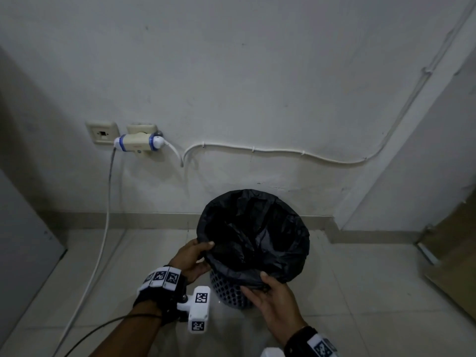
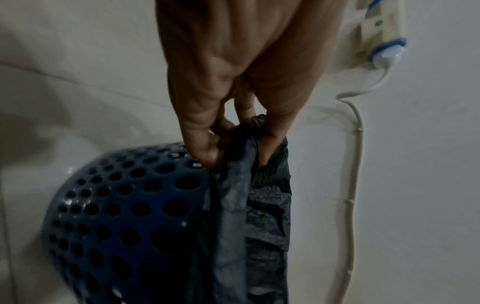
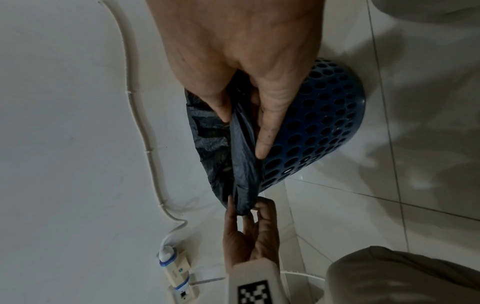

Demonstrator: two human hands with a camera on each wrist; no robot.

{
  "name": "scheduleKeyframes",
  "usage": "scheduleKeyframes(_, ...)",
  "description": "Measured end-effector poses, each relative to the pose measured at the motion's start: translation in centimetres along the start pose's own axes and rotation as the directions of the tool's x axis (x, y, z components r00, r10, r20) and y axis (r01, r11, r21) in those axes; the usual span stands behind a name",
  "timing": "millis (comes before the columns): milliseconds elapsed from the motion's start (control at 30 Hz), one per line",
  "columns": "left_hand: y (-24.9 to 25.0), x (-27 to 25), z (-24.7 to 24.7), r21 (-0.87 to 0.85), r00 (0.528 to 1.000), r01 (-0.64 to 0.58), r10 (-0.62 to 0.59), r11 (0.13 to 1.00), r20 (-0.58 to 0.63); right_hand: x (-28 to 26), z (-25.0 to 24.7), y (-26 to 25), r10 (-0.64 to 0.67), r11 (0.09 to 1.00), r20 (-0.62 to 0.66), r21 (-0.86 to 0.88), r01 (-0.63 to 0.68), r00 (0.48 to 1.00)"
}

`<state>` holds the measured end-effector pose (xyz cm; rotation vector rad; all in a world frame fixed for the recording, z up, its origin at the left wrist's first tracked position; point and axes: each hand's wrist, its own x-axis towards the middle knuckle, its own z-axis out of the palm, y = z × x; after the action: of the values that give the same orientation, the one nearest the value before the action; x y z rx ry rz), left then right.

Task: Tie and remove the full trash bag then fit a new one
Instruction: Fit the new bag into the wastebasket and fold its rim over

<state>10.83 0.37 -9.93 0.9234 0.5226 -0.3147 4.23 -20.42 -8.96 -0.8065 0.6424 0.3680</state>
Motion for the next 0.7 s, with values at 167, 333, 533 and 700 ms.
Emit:
scheduleKeyframes(167, 0.8, 0.0, 0.2, 0.097, 0.994, -0.018, 0.028, 0.995, -0.109, -0.6, 0.3, -0.2, 0.095, 0.993, -0.034, -0.061, -0.097, 0.995)
scheduleKeyframes(333, 1.5, 0.0, 0.1, 0.322, 0.978, 0.065, 0.005, 0.944, -0.211, -1.4, 0.0, -1.2, 0.107, 0.987, -0.060, -0.118, -0.113, 0.992)
scheduleKeyframes(533, 0.7, 0.4, 0.3, 0.322, 0.965, 0.020, 0.066, 0.947, -0.255, -0.7, -0.9, -3.5, -0.094, 0.993, -0.170, -0.093, 0.079, 0.981)
scheduleKeyframes(700, 0.2, -1.2, 1.4, 0.291, 0.954, -0.052, 0.133, 0.955, -0.269, -0.6, -2.0, -3.1, -0.036, 0.983, -0.184, -0.181, 0.002, 0.982)
